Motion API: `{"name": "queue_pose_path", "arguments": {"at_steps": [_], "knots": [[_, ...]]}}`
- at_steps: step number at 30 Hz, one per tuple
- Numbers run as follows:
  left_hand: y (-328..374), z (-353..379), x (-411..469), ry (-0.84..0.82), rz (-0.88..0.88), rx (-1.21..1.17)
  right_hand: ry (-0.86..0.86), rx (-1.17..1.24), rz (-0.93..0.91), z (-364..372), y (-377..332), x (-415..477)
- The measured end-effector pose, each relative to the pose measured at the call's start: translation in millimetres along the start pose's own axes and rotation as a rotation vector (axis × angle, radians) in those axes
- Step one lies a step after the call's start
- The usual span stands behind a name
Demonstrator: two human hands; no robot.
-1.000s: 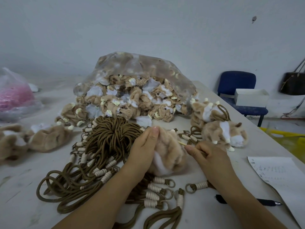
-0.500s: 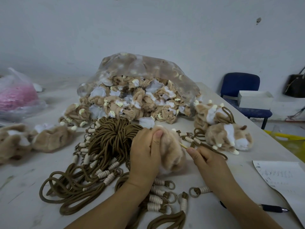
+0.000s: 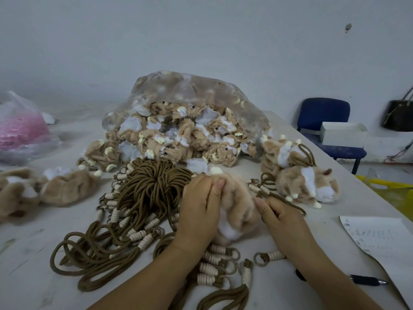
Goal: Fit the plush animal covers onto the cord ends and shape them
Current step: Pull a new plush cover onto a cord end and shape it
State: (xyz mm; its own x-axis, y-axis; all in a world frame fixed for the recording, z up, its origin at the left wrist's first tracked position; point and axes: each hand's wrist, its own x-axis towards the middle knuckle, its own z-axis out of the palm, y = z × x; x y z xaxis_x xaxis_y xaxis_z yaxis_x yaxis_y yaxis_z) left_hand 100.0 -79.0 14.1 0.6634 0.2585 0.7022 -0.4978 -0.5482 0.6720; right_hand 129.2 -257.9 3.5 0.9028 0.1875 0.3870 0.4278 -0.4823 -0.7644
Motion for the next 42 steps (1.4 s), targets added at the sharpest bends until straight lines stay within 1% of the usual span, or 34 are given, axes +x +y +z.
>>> {"name": "queue_pose_path", "arguments": {"at_steps": [3,4,8,10,13,15,16,17,18,19,20,21,22,23,24,26,29,32,35,37,40,42], "knots": [[-2,-4,1,0.06,-0.034,0.001,-0.005,-0.026,0.006,-1,2,1],[-2,-4,1,0.051,-0.013,0.03,-0.009,-0.025,0.012,0,2,1],[-4,1,1,-0.031,0.174,0.229,-0.006,0.01,0.043,2,0,0],[-8,3,1,-0.028,0.204,0.26,0.008,0.006,0.032,-1,-1,0],[-6,4,1,0.032,0.057,0.115,0.06,0.007,0.025,-4,-1,3],[-5,-2,-1,0.097,0.03,0.123,0.121,0.009,0.058,-7,1,5],[-6,-5,-1,0.081,0.011,0.084,0.146,0.022,0.069,-8,2,6],[-6,-6,-2,0.016,-0.048,0.003,0.164,0.039,0.062,-10,3,6],[-5,-6,-2,-0.084,-0.145,-0.091,0.168,0.054,0.036,-12,4,6],[-1,-7,-3,-0.198,-0.286,-0.199,0.154,0.064,0.0,-12,4,5],[-1,-6,-2,-0.295,-0.466,-0.331,0.125,0.066,-0.041,-12,3,4],[-2,-5,0,-0.369,-0.649,-0.51,0.088,0.055,-0.077,-11,3,3],[-3,-6,3,-0.414,-0.8,-0.701,0.05,0.032,-0.105,-9,4,2],[-5,-7,6,-0.446,-0.902,-0.876,0.014,0.002,-0.127,-8,4,2],[-8,-11,8,-0.473,-0.958,-1.006,-0.017,-0.029,-0.149,-8,5,3],[-10,-18,10,-0.489,-1.018,-1.15,-0.067,-0.113,-0.207,-6,7,3],[-12,-21,11,-0.5,-1.1,-1.237,-0.108,-0.212,-0.266,-6,9,4],[-16,-21,12,-0.462,-1.19,-1.23,-0.172,-0.34,-0.317,-3,11,3],[-15,-22,14,-0.388,-1.196,-1.25,-0.176,-0.394,-0.287,0,12,3],[-15,-22,16,-0.263,-1.145,-1.23,-0.133,-0.424,-0.266,-1,12,5],[-21,-21,18,-0.082,-0.957,-1.125,-0.028,-0.403,-0.221,-6,12,7],[-24,-20,18,0.014,-0.81,-0.996,0.028,-0.385,-0.177,-7,12,8]]}}
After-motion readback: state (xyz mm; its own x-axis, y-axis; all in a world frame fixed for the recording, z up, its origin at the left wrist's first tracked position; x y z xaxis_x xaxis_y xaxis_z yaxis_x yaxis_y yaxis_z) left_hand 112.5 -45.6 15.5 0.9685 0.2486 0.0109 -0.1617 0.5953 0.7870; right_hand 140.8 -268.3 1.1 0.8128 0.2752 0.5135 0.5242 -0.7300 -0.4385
